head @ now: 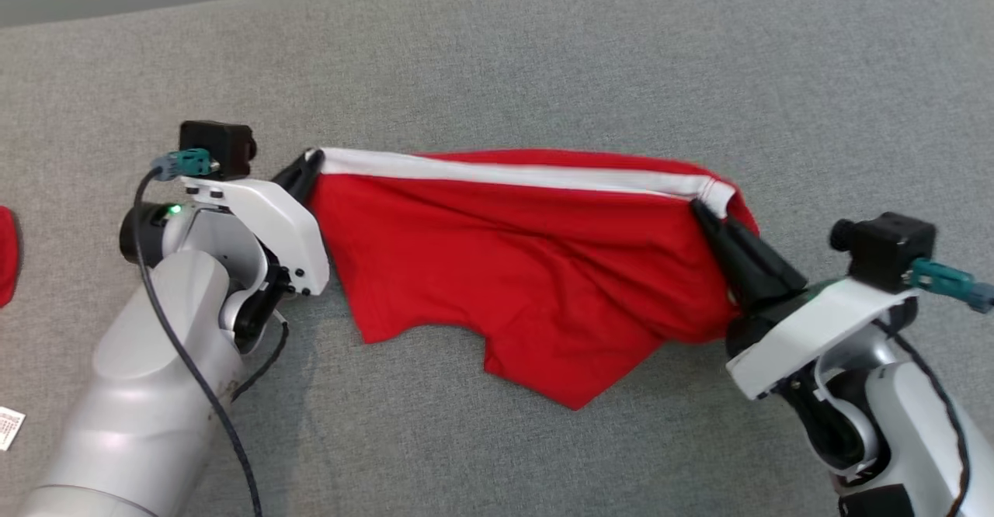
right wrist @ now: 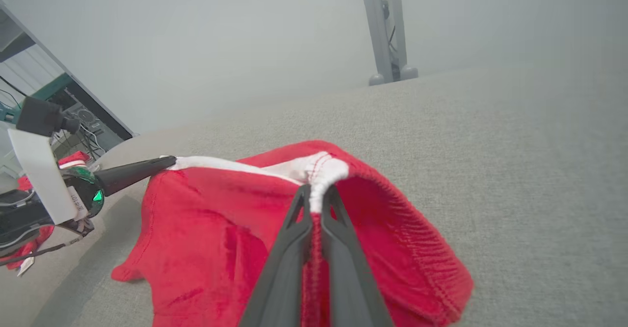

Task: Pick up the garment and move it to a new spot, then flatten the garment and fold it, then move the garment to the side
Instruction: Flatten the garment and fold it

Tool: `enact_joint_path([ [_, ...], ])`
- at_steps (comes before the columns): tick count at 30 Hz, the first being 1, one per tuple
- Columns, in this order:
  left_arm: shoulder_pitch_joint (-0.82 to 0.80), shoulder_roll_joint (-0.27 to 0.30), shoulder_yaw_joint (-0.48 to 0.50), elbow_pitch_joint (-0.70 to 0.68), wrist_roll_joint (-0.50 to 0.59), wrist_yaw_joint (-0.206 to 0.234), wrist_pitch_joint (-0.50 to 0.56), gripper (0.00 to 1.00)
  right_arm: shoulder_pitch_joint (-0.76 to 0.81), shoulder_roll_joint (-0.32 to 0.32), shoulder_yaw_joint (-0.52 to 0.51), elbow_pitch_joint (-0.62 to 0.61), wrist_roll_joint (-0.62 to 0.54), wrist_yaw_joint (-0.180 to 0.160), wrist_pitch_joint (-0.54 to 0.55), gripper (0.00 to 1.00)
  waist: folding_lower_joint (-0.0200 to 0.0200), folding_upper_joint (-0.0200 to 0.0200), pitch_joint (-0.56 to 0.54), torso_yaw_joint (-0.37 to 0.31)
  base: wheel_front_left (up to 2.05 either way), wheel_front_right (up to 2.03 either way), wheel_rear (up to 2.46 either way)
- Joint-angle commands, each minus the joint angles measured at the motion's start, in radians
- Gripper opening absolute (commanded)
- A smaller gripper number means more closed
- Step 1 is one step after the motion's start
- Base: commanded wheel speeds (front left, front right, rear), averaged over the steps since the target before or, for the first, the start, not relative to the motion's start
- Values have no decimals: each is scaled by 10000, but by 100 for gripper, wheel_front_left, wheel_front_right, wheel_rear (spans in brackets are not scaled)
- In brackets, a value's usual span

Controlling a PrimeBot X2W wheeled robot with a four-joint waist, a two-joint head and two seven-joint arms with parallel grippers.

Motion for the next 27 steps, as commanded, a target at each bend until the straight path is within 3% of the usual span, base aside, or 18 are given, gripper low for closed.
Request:
enact_joint_path([
  [1,-132,170,127,-151,70,86,-271,0,-75,-156,-148,-140,-53,5,-225,0,0,0,-102,10,0,0,0],
  [7,-170,542,419,-1246,180,459,-1172,0,-405,-446,-712,-771,-210,2,-692,0,0,0,-537,179,0,0,0],
  [15,-86,1091,765,-3844,414,1172,-1559,0,-1099,-802,-1156,-1670,-163,2,-717,0,0,0,-1135,511,0,0,0],
  [27,962,2158,1342,-8971,961,2951,-781,0,-1501,-758,-1721,-2498,-226,4,-663,0,0,0,-2073,863,0,0,0],
])
